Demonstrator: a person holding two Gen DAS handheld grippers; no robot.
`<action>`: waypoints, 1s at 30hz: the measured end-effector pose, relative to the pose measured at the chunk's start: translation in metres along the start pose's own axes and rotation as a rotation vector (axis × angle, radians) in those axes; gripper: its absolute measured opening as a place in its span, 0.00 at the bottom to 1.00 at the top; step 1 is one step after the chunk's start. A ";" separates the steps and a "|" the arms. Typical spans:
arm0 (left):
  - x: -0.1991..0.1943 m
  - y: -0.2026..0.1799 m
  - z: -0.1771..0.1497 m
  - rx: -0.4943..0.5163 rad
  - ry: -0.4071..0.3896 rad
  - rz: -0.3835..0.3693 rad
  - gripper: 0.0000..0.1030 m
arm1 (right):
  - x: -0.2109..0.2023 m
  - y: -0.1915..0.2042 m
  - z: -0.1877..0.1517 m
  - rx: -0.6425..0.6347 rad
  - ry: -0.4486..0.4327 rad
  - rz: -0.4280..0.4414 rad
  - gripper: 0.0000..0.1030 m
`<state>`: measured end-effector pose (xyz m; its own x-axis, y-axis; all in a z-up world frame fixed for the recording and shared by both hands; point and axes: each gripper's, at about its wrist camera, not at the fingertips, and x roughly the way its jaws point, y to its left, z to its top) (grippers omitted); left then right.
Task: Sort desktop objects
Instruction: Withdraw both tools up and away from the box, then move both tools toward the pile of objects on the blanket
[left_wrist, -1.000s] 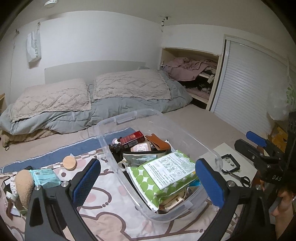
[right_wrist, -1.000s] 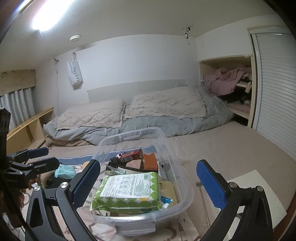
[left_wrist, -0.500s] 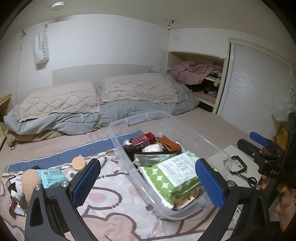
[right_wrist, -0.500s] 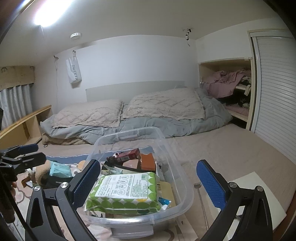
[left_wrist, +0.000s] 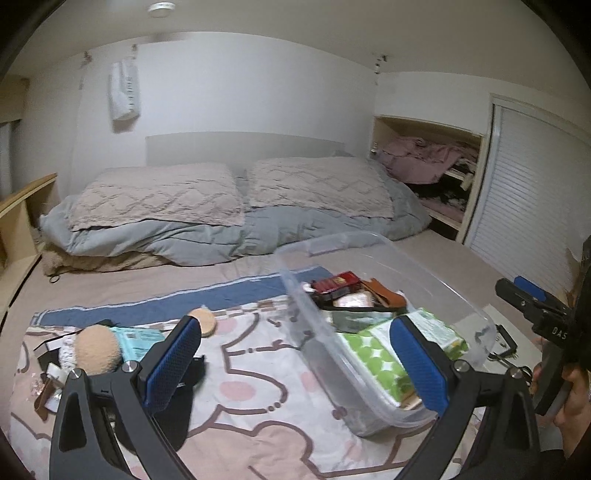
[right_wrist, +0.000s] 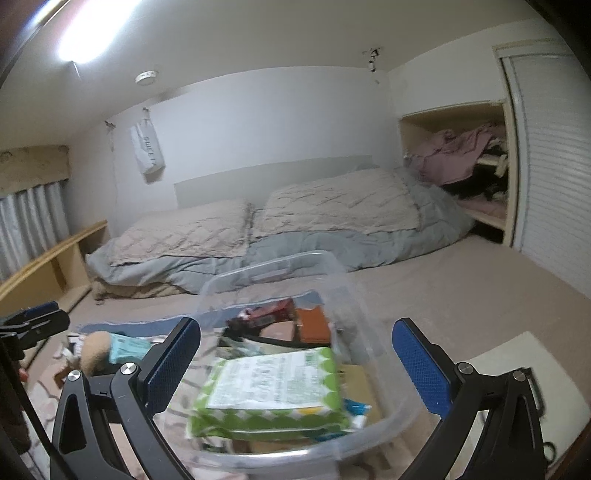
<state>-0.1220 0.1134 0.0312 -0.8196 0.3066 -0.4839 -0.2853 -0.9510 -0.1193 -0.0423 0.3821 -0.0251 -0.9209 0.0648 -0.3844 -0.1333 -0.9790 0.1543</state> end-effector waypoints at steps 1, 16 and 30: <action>-0.002 0.005 0.000 -0.004 -0.004 0.013 1.00 | 0.001 0.003 0.000 0.000 -0.002 0.004 1.00; -0.045 0.087 -0.018 -0.071 -0.048 0.179 1.00 | 0.010 0.079 0.003 -0.022 0.009 0.197 1.00; -0.106 0.158 -0.047 -0.128 -0.076 0.326 1.00 | 0.000 0.173 0.005 -0.104 0.026 0.443 1.00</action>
<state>-0.0565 -0.0716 0.0229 -0.8931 -0.0161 -0.4495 0.0579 -0.9952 -0.0794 -0.0677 0.2139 0.0063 -0.8712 -0.3682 -0.3247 0.3102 -0.9256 0.2170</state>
